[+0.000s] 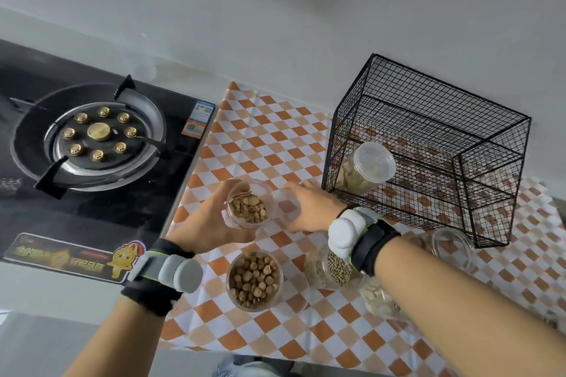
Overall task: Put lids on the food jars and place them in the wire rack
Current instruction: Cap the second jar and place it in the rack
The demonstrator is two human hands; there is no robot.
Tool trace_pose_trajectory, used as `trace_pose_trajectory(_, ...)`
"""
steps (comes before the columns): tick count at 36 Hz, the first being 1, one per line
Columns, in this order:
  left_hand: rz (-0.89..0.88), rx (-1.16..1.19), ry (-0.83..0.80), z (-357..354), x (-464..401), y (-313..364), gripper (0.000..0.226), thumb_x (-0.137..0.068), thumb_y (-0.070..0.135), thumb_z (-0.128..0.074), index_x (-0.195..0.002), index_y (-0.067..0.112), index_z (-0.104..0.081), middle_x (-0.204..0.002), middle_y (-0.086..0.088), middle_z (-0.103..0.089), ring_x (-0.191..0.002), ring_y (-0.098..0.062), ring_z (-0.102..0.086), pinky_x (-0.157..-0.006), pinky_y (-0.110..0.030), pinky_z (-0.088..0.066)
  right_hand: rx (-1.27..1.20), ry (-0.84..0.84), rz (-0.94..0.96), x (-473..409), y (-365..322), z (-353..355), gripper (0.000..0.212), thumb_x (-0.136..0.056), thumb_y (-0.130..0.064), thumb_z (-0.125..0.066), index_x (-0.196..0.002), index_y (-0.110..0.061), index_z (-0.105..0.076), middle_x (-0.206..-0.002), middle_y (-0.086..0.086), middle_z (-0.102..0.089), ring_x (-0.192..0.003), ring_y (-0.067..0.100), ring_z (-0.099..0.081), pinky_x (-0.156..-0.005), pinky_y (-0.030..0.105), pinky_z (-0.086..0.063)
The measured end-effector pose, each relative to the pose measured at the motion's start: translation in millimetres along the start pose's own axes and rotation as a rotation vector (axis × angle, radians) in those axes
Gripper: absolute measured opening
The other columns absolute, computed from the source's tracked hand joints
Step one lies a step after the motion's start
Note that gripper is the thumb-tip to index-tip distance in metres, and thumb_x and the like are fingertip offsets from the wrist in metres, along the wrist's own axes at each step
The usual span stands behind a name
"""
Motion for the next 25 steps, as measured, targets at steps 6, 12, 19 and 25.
trace_pose_trajectory(6, -0.016, 0.017, 0.109, 19, 4, 22, 0.093, -0.063, 0.021, -0.099, -0.138, 0.031, -0.045, -0.123, 0.024, -0.061, -0.116, 0.008, -0.057, -0.088, -0.006, -0.045, -0.027, 0.117, 0.06, 18, -1, 19, 0.098, -0.074, -0.055, -0.082, -0.153, -0.03, -0.03, -0.139, 0.007, -0.04, -0.121, 0.03, -0.052, -0.095, 0.04, -0.05)
trace_pose_trajectory(12, -0.1, 0.046, 0.212, 31, 10, 69, 0.097, -0.056, 0.033, -0.1, -0.138, 0.029, -0.049, -0.128, 0.016, -0.062, -0.118, 0.004, -0.059, -0.09, -0.006, -0.046, -0.053, 0.234, 0.105, 45, -2, 41, 0.094, -0.075, -0.045, -0.082, -0.151, -0.032, -0.029, -0.139, 0.005, -0.039, -0.115, 0.024, -0.053, -0.092, 0.042, -0.053)
trace_pose_trajectory(19, -0.211, 0.019, 0.247, 21, 19, 120, 0.099, -0.053, 0.049, -0.091, -0.141, 0.032, -0.049, -0.131, 0.012, -0.059, -0.123, -0.007, -0.06, -0.1, -0.028, -0.051, -0.157, 0.382, 0.174, 86, 1, 62, 0.1, -0.072, -0.04, -0.088, -0.152, -0.03, -0.029, -0.15, 0.002, -0.043, -0.133, 0.025, -0.044, -0.106, 0.04, -0.042)
trace_pose_trajectory(25, -0.318, -0.025, 0.253, 9, 25, 154, 0.099, -0.056, 0.049, -0.091, -0.143, 0.026, -0.049, -0.132, 0.004, -0.056, -0.126, -0.012, -0.056, -0.105, -0.026, -0.047, -0.318, 0.481, 0.245, 122, 16, 70, 0.099, -0.07, -0.031, -0.091, -0.15, -0.036, -0.034, -0.15, -0.008, -0.045, -0.134, 0.013, -0.04, -0.107, 0.033, -0.041)
Point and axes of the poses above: each hand's wrist, its own x-axis away from the middle knuckle, its own z-axis out of the back of the hand, y = z × x, the point moved 6 cm from there along -x, towards the middle knuckle
